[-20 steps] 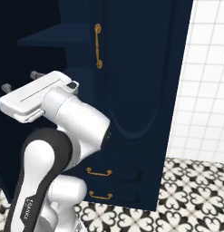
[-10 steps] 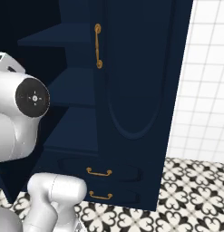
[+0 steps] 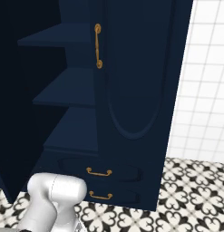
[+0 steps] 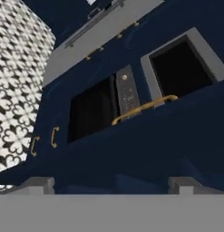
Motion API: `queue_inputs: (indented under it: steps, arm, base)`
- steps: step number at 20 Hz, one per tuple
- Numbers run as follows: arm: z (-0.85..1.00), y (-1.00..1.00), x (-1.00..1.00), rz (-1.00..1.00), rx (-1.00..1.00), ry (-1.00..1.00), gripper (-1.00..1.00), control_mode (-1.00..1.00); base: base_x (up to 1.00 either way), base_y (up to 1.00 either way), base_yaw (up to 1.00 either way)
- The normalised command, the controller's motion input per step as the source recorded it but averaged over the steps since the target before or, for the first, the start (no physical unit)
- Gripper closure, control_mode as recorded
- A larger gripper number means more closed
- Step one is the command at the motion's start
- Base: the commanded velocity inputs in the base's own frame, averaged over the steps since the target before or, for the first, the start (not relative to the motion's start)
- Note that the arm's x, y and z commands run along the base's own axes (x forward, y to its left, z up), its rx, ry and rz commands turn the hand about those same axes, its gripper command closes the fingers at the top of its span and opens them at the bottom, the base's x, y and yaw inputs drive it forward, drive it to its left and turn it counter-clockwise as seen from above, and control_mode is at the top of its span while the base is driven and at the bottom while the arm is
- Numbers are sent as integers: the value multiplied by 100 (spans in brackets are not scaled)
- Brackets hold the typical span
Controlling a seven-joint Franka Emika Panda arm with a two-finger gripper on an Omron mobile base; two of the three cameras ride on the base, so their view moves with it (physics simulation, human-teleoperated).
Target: Pick the kettle from the counter and place it on the tray. Then pick the mug from the cabinet and place it on the tray. Then close the cabinet doors.
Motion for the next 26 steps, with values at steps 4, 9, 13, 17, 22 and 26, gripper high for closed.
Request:
queue_inputs:
  steps: [4, 9, 13, 17, 22, 26]
  arm:
    - [-46, 75, 0, -21, -18, -21, -100, -100]
    - [-39, 63, 1, -18, -14, -13, -100, -100]
    - [-34, 61, 16, -17, -12, -6, -100, -100]
    - [-33, 54, 50, -16, -11, 0, -100, -100]
    - [-36, 40, 62, -23, -3, -1, -100, -100]
    - [-30, 36, 74, -21, -3, 0, -100, -100]
  base:
    - [0, 0, 0]
    - [0, 0, 0]
    - [0, 0, 0]
    - [0, 0, 0]
    - [0, 0, 0]
    - [0, 0, 0]
